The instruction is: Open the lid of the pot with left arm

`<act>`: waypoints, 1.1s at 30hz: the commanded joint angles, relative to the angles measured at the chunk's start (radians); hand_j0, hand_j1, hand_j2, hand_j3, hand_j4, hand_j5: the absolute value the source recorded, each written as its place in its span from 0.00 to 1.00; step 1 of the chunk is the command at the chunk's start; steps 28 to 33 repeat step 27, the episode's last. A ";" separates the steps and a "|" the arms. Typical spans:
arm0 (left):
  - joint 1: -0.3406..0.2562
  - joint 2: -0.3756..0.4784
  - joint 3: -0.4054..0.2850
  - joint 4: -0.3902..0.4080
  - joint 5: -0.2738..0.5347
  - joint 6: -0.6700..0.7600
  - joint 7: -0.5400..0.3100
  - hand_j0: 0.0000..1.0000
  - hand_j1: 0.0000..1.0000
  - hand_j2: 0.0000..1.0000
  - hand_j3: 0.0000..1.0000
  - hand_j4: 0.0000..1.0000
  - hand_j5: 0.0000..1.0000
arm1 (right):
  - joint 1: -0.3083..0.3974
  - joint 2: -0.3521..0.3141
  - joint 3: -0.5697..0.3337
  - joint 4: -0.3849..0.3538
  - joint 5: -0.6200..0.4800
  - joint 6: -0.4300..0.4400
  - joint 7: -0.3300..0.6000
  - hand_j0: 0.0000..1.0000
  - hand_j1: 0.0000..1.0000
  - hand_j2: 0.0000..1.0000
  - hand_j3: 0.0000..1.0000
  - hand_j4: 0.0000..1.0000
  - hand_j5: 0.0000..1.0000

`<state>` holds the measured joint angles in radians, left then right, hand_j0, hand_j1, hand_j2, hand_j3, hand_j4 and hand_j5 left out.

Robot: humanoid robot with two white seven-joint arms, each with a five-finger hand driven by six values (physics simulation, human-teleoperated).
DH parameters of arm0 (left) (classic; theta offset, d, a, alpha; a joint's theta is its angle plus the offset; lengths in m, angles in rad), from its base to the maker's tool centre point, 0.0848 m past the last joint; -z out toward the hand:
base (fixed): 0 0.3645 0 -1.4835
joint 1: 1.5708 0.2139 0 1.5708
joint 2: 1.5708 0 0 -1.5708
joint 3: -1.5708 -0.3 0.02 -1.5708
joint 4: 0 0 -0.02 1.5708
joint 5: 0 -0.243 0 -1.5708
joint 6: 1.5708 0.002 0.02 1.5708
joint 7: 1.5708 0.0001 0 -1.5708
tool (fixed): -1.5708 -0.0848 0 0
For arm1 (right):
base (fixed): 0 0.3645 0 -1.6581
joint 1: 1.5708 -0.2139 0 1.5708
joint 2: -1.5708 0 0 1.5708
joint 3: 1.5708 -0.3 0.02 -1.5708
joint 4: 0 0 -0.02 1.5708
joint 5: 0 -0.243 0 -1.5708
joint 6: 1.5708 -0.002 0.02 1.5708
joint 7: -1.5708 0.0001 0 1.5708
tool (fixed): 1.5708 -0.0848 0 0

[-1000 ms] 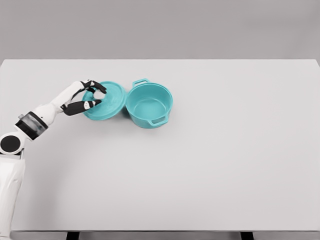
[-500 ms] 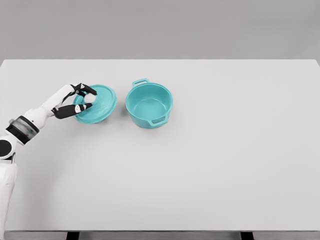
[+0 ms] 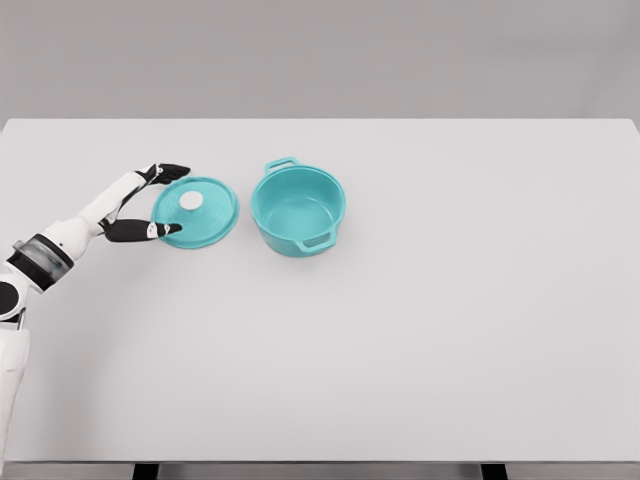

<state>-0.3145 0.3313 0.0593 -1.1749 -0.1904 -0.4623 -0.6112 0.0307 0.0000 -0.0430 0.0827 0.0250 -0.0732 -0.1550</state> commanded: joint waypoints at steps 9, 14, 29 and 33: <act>0.044 0.109 0.043 -0.045 0.016 -0.030 0.000 1.00 1.00 1.00 1.00 1.00 1.00 | 0.000 0.000 0.000 0.000 0.000 0.000 0.000 1.00 1.00 1.00 1.00 1.00 1.00; 0.051 0.114 0.102 -0.046 0.014 -0.021 0.000 1.00 1.00 1.00 1.00 1.00 1.00 | 0.000 0.000 0.000 0.000 0.000 0.000 0.000 1.00 1.00 1.00 1.00 1.00 1.00; 0.049 0.117 0.108 -0.035 0.011 -0.021 0.000 1.00 1.00 1.00 1.00 1.00 1.00 | 0.000 0.000 0.000 0.000 0.000 0.000 0.000 1.00 1.00 1.00 1.00 1.00 1.00; 0.049 0.117 0.108 -0.035 0.011 -0.021 0.000 1.00 1.00 1.00 1.00 1.00 1.00 | 0.000 0.000 0.000 0.000 0.000 0.000 0.000 1.00 1.00 1.00 1.00 1.00 1.00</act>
